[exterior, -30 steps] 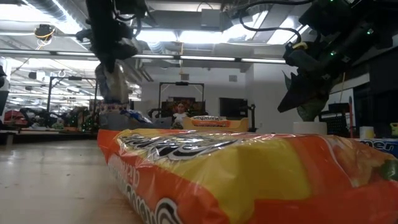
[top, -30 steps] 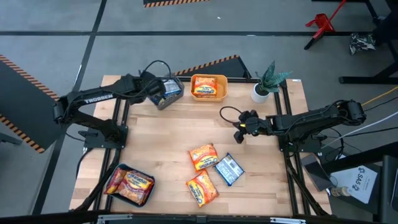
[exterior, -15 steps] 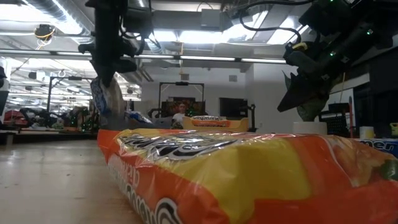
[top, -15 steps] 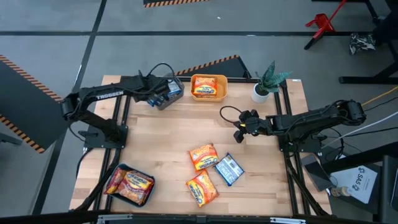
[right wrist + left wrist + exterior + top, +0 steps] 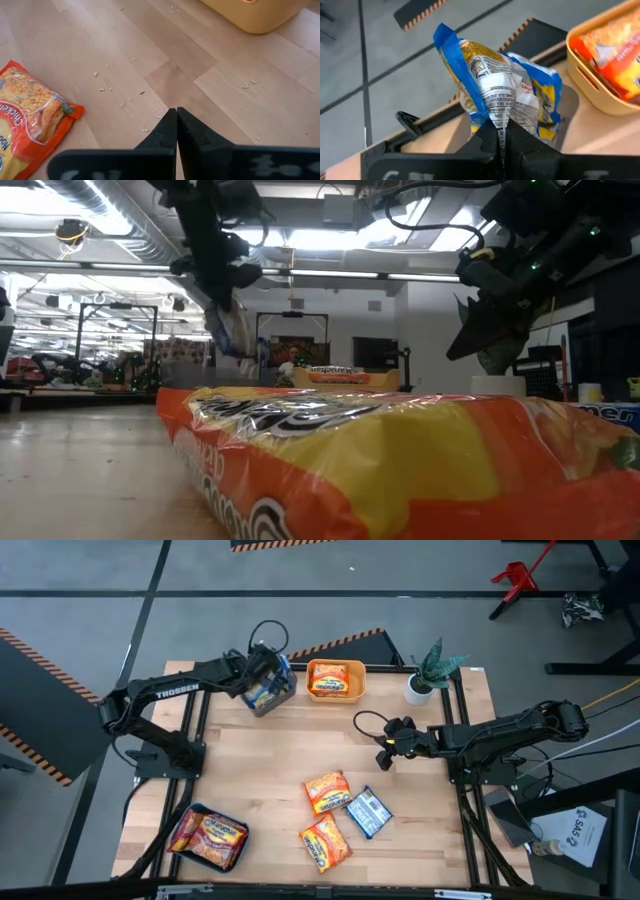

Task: Sort Maruchan noodles
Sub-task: Put the pack of blue ramen noodle soup into the transparent black bin

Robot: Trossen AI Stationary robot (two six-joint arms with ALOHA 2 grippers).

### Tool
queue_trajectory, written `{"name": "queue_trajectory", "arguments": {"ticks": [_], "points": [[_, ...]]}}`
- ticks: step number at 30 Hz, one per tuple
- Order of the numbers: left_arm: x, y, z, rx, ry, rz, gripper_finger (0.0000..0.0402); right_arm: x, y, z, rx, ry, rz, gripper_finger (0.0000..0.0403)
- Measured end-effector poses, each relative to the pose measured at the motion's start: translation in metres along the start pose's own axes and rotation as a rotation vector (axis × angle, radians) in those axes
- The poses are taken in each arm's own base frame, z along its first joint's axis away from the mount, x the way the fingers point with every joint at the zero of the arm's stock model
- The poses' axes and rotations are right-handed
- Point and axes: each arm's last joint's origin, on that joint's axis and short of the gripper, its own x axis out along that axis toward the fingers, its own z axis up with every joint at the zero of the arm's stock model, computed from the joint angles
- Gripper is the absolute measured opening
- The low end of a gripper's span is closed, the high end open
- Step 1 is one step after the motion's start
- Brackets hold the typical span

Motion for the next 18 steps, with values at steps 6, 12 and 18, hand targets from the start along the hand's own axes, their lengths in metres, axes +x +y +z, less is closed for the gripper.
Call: {"name": "queue_trajectory", "arguments": {"ticks": [6, 12, 18], "points": [[0.008, -0.001, -0.001, 0.047, 0.016, 0.033, 0.0, 0.0, 0.0, 0.0, 0.0, 0.007, 0.011, 0.0001], [0.004, -0.007, -0.003, 0.239, 0.004, 0.055, 0.0, 0.0, 0.0, 0.0, 0.0, 0.01, 0.015, 0.0001], [-0.001, -0.012, -0.006, 0.516, 0.006, 0.053, 0.0, 0.0, 0.0, 0.0, 0.0, 0.01, 0.015, 0.0001]]}}
